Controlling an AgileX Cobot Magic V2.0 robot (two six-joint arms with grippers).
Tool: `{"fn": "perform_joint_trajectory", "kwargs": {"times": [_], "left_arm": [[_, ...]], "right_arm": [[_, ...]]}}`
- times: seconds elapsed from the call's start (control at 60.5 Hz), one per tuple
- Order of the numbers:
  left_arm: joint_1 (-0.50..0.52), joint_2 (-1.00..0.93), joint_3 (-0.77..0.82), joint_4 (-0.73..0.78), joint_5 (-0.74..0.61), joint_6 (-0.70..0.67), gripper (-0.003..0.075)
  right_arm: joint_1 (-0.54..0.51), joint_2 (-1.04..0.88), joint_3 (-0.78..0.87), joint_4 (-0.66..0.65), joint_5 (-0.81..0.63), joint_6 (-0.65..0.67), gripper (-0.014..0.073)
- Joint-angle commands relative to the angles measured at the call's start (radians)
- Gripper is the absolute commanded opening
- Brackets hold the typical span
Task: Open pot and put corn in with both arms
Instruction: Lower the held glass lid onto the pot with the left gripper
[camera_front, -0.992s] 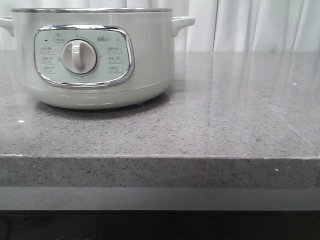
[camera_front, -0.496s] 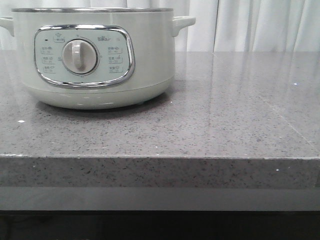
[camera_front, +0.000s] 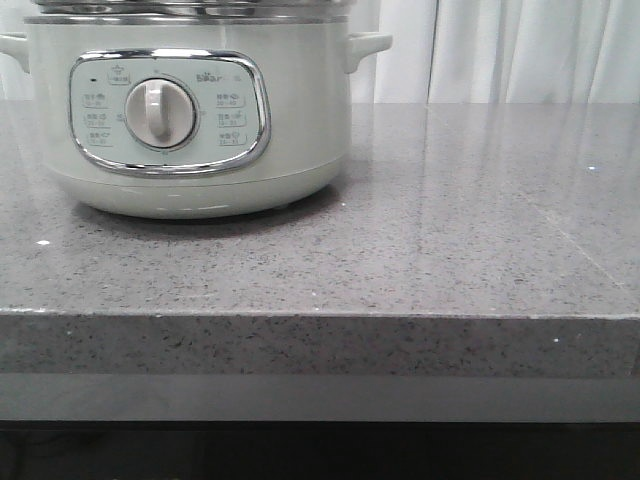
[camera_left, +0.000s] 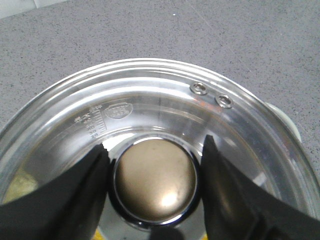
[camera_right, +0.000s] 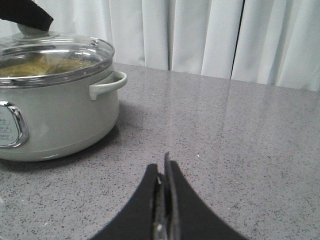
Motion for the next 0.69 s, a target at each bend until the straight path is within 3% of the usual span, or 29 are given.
{"fn": "perform_joint_trajectory", "kwargs": {"times": [0.0, 0.678], "left_arm": [[-0.006, -0.041, -0.046, -0.025, -0.124, 0.001, 0.0262], [0.036, -0.042, -0.046, -0.019, -0.029, 0.001, 0.0262]], "right_arm": [[-0.003, 0.005, -0.025, -0.005, -0.084, -0.008, -0.0064], [-0.003, 0.005, -0.025, -0.005, -0.083, -0.008, -0.0064]]}}
